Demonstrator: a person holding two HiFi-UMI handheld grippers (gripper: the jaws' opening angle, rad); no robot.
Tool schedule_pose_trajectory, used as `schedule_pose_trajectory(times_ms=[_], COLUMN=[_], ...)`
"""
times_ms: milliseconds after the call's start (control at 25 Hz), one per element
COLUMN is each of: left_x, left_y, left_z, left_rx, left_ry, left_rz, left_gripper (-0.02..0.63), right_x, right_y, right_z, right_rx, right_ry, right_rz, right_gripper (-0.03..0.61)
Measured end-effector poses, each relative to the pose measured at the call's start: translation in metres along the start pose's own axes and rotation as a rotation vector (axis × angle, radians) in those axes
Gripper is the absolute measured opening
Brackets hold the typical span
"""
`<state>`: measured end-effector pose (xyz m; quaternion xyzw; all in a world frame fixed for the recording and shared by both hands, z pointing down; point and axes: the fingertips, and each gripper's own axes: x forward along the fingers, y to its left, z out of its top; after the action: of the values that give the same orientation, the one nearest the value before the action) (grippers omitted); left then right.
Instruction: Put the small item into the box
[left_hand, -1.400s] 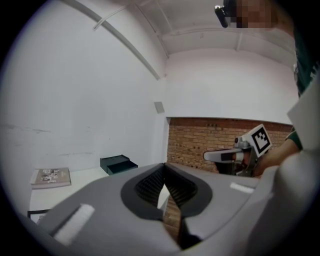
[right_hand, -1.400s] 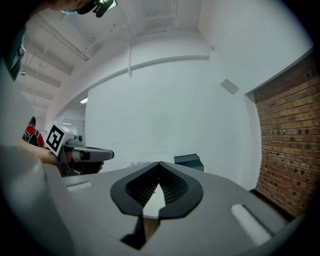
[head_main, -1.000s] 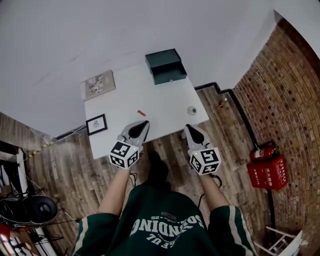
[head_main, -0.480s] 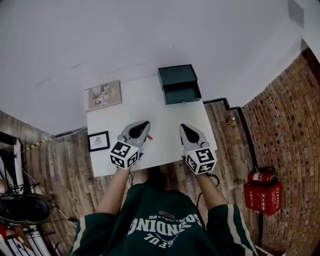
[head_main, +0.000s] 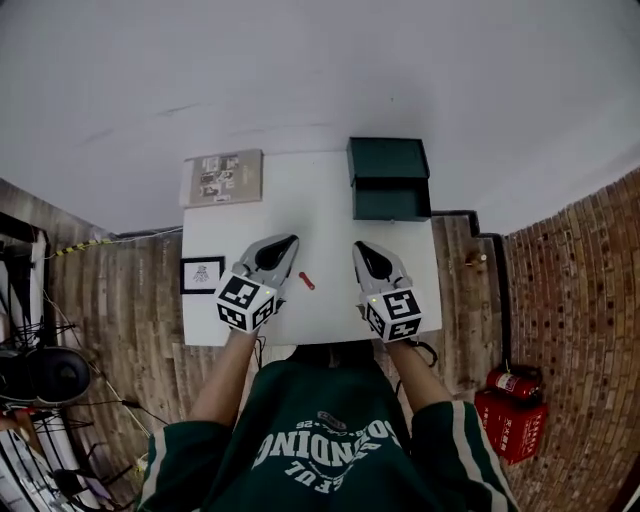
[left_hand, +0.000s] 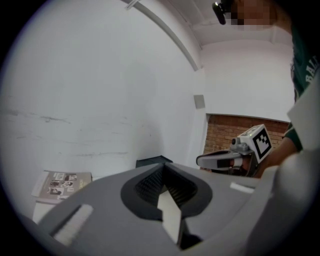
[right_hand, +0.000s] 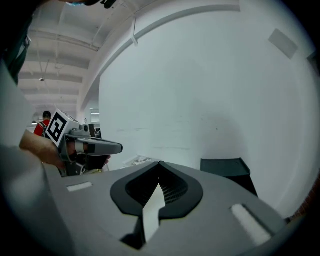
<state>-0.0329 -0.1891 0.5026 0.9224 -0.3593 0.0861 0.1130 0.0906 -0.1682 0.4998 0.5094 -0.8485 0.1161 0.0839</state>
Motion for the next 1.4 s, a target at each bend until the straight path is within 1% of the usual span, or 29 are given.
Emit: schedule_pose_trajectory(times_ms=[280, 440, 560, 680, 840, 1000, 1200, 1280, 1400], left_x=[-0.003, -0.004, -0.013, -0.023, -0.034, -0.047, -0.061, -0.064, -0.068], left_y=[0.024, 0.032, 0.039, 0.041, 0.045, 0.047, 0.050, 0.050, 0.049], left_z=[0.001, -0.003, -0.011, -0.018, -0.033, -0.051, -0.064, -0.066, -0.070], left_rx=[-0.043, -0.077, -0.100, -0.118, -0.131, -0.167, -0.202, -0.210, -0.218], left_ry=[-0.003, -0.011, -0.005, -0.001, 0.021, 0.037, 0.045, 0.047, 0.052], left_rz=[0.156, 0.217, 0.263, 0.302, 0.326, 0.354, 0.378, 0.382, 0.384], left_gripper=[0.052, 0.052, 0.052, 0.052, 0.052, 0.052, 0.052, 0.052, 0.052], right_x=[0.040, 0.058, 0.067, 0.071, 0.079, 0.081, 0.081, 0.078, 0.074], right_y=[0.006, 0.011, 0.024, 0.037, 0.050, 0.061, 0.076, 0.083, 0.090], right_z=[-0.006, -0.014, -0.029, -0.052, -0.086, -0.119, -0.160, -0.176, -0.199], right_rx=[-0.056, -0.112, -0.121, -0.126, -0.134, -0.134, -0.140, -0.160, -0.197], right_ry=[0.059, 0.106, 0.147, 0.197, 0.265, 0.331, 0.447, 0.497, 0.554], right_rz=[0.170, 0.243, 0.299, 0.352, 0.379, 0.407, 0.433, 0.444, 0.457], right_gripper=[0.002, 0.002, 0.003, 0.002, 0.002, 0.004, 0.086, 0.106, 0.107])
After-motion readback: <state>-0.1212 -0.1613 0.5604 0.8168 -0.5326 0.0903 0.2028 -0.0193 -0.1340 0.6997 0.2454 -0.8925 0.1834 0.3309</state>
